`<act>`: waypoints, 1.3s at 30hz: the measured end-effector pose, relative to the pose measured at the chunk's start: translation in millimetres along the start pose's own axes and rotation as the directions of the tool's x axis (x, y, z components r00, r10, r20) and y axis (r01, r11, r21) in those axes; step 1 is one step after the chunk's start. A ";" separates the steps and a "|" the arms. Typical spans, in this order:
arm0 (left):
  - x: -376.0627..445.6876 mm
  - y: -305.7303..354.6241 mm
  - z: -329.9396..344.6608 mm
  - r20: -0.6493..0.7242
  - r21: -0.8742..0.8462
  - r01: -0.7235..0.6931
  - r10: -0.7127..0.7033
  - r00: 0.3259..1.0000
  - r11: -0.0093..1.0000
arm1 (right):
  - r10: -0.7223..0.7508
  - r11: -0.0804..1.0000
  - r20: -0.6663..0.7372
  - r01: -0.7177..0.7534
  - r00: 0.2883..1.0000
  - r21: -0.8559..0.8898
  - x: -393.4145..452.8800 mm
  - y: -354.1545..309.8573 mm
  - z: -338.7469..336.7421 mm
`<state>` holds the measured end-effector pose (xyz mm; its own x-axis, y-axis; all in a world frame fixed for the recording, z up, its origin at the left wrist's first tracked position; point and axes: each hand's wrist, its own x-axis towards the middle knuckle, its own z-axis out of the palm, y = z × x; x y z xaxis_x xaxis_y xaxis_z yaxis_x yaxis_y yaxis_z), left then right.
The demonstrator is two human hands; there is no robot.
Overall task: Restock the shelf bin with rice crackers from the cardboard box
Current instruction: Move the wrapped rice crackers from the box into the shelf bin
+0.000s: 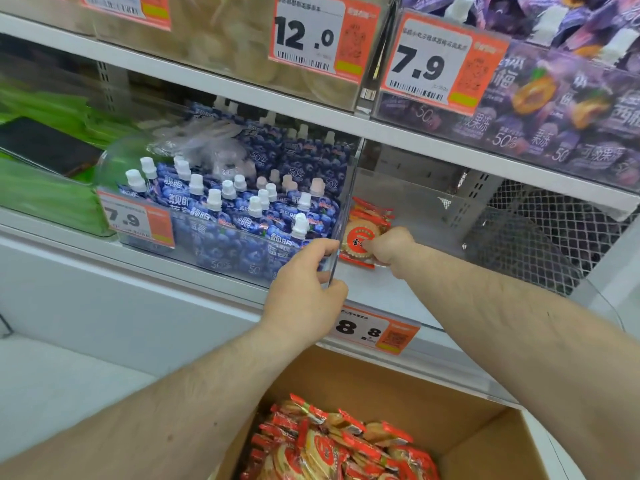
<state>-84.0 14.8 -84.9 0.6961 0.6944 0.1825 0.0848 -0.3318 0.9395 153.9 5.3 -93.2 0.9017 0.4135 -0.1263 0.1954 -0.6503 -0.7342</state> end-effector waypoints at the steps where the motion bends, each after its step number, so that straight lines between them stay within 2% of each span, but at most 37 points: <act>1: -0.1 -0.1 0.1 0.003 -0.003 -0.001 0.001 1.000 1.000 | 0.001 0.999 0.021 -0.002 1.000 0.036 -1.2 -0.9 -0.7; 4: 0.2 -0.9 0.7 0.007 0.002 0.000 0.000 1.000 1.000 | 0.026 1.000 0.024 -0.026 0.999 -0.009 -2.6 -0.4 -1.4; 10: -1.0 -0.7 0.9 -0.010 0.020 -0.048 0.048 0.999 0.999 | 0.043 0.999 0.084 -0.044 0.996 0.008 -14.8 -1.6 -12.9; 13: -3.1 2.8 -1.3 -0.129 0.128 -0.165 0.182 0.975 0.978 | 0.032 0.999 0.065 -0.032 0.997 -0.001 -28.1 -3.0 -26.9; 15: -7.8 8.8 -3.0 -0.176 0.214 -0.292 0.330 0.927 0.932 | -0.004 1.000 0.048 0.003 0.999 0.025 -41.4 -5.7 -39.8; 17: -16.8 14.3 -2.2 -0.110 0.235 -0.399 0.432 0.895 0.886 | -0.074 0.997 0.008 0.073 0.997 0.016 -58.3 -6.1 -52.6; 19: -29.0 14.9 4.2 0.037 0.199 -0.484 0.487 0.873 0.852 | -0.243 0.969 -0.152 0.232 0.958 -0.088 -86.6 -2.9 -65.1; 20: -35.7 13.9 8.7 0.130 0.191 -0.511 0.495 0.859 0.838 | -0.404 0.912 -0.258 0.368 0.877 -0.180 -107.1 0.5 -70.3; 21: -42.3 11.7 13.6 0.240 0.201 -0.525 0.478 0.845 0.827 | -0.600 0.799 -0.346 0.525 0.721 -0.292 -130.1 5.5 -74.8; 22: -48.1 8.6 18.2 0.363 0.228 -0.523 0.427 0.829 0.821 | -0.766 0.640 -0.381 0.666 0.517 -0.383 -152.6 14.0 -76.9; 23: -52.9 5.3 22.5 0.486 0.265 -0.504 0.338 0.806 0.822 | -0.865 0.481 -0.371 0.768 0.338 -0.422 -175.5 25.3 -75.4; 24: -56.2 1.2 26.9 0.595 0.304 -0.478 0.228 0.771 0.824 | -0.914 0.355 -0.341 0.839 0.220 -0.412 -196.5 41.2 -69.5; 25: -59.2 -3.9 31.3 0.684 0.339 -0.456 0.118 0.720 0.823 | -0.931 0.309 -0.305 0.877 0.200 -0.369 -212.2 61.1 -60.9; 26: -62.4 -9.4 35.4 0.748 0.378 -0.447 0.017 0.663 0.811 | -0.932 0.330 -0.261 0.890 0.253 -0.315 -223.8 84.5 -50.3; 28: -67.4 -20.8 41.0 0.807 0.460 -0.465 -0.138 0.574 0.756 | -0.868 0.497 -0.134 0.824 0.479 -0.273 -234.1 134.0 -26.5; 29: -68.9 -25.5 41.9 0.818 0.488 -0.467 -0.199 0.540 0.738 | -0.776 0.601 -0.014 0.734 0.630 -0.316 -231.8 159.0 -14.3; 30: -70.0 -28.9 42.1 0.821 0.509 -0.453 -0.255 0.510 0.732 | -0.610 0.682 0.142 0.608 0.780 -0.406 -225.9 184.0 -2.9; 31: -70.8 -31.4 41.6 0.819 0.526 -0.434 -0.297 0.491 0.731 | -0.390 0.703 0.279 0.480 0.877 -0.525 -218.0 208.8 7.3; 32: -71.0 -33.0 40.8 0.818 0.535 -0.427 -0.320 0.478 0.730 | -0.198 0.685 0.343 0.380 0.918 -0.622 -210.8 229.5 15.5; 33: -71.3 -33.6 40.1 0.820 0.536 -0.428 -0.328 0.470 0.728 | -0.044 0.677 0.349 0.285 0.936 -0.679 -204.9 249.0 21.6; 35: -70.4 -37.6 39.6 0.815 0.547 -0.423 -0.345 0.466 0.722 | 0.209 0.699 0.267 0.047 0.941 -0.714 -195.0 281.8 28.4; 37: -70.3 -42.3 38.9 0.806 0.563 -0.404 -0.371 0.461 0.721 | 0.422 0.692 0.209 -0.165 0.882 -0.702 -187.1 309.7 33.5; 39: -71.0 -46.6 38.0 0.798 0.580 -0.389 -0.402 0.449 0.716 | 0.499 0.695 0.230 -0.227 0.836 -0.682 -186.9 327.0 36.7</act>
<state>-110.3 -43.3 -152.6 0.8475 -0.0642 -0.5269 0.2031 -0.8779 0.4337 35.1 -261.2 -334.2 0.7622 0.1678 -0.6252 0.1943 -0.9806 -0.0264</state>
